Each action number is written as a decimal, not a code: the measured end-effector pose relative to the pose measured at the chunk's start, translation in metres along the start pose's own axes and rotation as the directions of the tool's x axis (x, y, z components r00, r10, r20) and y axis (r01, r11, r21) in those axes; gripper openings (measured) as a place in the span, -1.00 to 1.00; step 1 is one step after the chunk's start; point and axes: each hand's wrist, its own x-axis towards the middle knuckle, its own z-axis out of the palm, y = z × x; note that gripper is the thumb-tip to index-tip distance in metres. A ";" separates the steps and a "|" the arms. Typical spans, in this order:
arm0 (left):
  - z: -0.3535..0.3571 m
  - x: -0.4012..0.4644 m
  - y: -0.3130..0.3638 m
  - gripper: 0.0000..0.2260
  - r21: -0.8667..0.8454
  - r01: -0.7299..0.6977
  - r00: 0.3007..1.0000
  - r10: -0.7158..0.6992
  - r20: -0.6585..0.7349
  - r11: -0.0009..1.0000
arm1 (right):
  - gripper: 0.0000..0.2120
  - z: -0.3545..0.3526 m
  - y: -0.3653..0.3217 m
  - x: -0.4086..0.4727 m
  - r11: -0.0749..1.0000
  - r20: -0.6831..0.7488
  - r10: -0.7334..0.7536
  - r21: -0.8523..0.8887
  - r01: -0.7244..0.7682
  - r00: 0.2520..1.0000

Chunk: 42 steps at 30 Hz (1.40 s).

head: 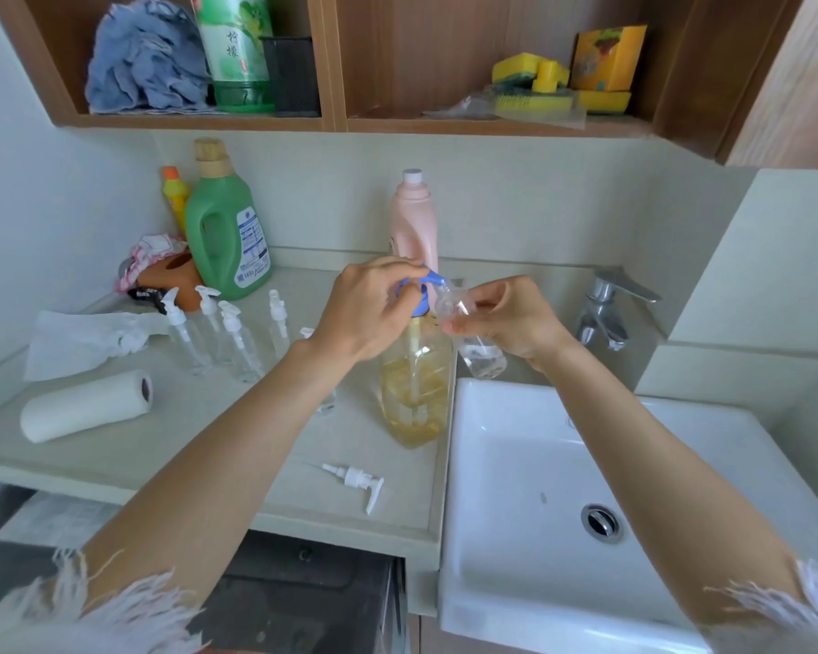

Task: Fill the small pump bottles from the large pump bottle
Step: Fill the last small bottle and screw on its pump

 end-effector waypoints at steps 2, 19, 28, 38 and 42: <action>0.002 -0.004 0.001 -0.51 -0.009 -0.004 1.000 0.004 0.004 1.000 | -0.59 -0.001 0.000 -0.002 1.000 -0.010 0.005 -0.003 -0.005 1.000; 0.009 -0.005 0.003 -0.59 -0.006 -0.066 0.994 0.065 -0.087 0.998 | -0.75 0.003 -0.004 -0.011 0.994 -0.152 -0.111 -0.026 0.108 0.982; -0.006 0.007 0.006 -0.52 0.010 -0.067 0.996 0.067 -0.058 0.998 | -0.78 0.008 -0.009 -0.016 0.995 -0.172 -0.026 0.096 0.043 0.985; -0.002 0.008 0.005 -0.57 0.029 -0.142 0.982 0.145 -0.124 0.989 | -0.78 0.005 -0.009 -0.011 0.994 -0.152 -0.031 0.096 0.046 0.988; 0.012 -0.005 0.002 -0.63 0.004 -0.156 0.971 0.154 -0.186 0.988 | -0.79 0.008 0.000 -0.009 0.997 -0.131 -0.035 0.060 0.043 0.991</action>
